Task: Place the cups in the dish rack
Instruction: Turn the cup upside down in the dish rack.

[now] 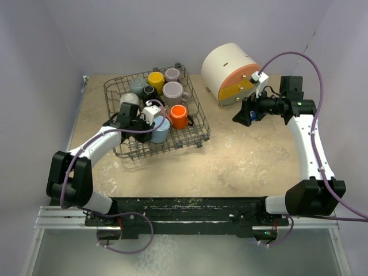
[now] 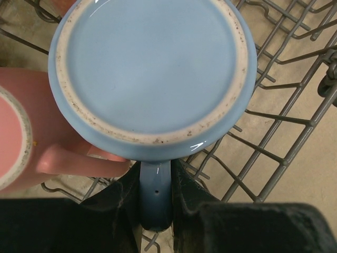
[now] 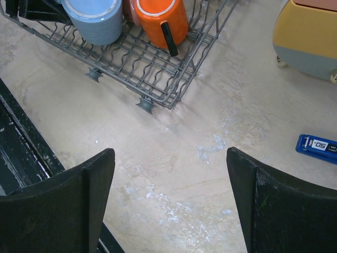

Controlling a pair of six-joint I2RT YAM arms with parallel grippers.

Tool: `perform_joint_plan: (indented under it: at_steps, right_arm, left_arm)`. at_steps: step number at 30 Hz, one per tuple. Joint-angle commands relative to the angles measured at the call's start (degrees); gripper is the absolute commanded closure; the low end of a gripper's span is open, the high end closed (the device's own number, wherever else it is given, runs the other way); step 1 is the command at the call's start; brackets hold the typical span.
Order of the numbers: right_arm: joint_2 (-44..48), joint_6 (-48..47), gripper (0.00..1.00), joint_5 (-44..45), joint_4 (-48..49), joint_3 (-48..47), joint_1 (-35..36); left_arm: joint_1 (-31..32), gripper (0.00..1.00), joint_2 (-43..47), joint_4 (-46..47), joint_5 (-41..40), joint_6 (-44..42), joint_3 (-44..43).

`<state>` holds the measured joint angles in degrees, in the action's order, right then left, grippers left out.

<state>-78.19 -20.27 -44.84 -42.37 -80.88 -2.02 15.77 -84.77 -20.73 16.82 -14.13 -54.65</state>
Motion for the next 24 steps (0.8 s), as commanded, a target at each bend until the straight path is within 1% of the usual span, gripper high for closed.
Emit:
perform_joint_plan:
  at_steps: [1, 3, 6, 13, 17, 19, 24]
  right_arm:
    - [1.5, 0.5, 0.12, -2.4, 1.2, -0.1, -0.4]
    - [1.3, 0.5, 0.12, -2.4, 1.2, 0.0, -0.4]
    - [1.2, 0.5, 0.12, -2.5, 1.2, 0.0, -0.4]
    - [1.0, 0.3, 0.12, -2.5, 1.1, -0.2, -0.4]
    - [0.9, 0.3, 0.12, -2.6, 1.1, -0.3, -0.4]
    - [0.8, 0.2, 0.12, -2.5, 1.1, -0.5, -0.4]
    - [0.7, -0.3, 0.12, -2.4, 0.9, -0.9, -0.4]
  left_arm:
    - [-0.3, 1.00, -0.1, 8.7, 0.9, -4.0, -1.3]
    - [-0.4, 1.00, -0.8, 8.0, 1.2, -4.4, -1.5]
    - [-0.4, 0.95, -1.4, 7.2, 1.5, -4.5, -1.5]
    - [-0.4, 0.63, 0.6, 7.3, -1.9, -2.8, -0.7]
    - [-0.4, 0.48, 4.1, 7.8, -3.4, -1.5, 0.1]
    - [-0.4, 0.44, 5.8, 7.6, -3.8, -0.7, 0.3]
    - [-0.4, 0.42, 9.8, 6.0, -4.8, 1.1, 0.1]
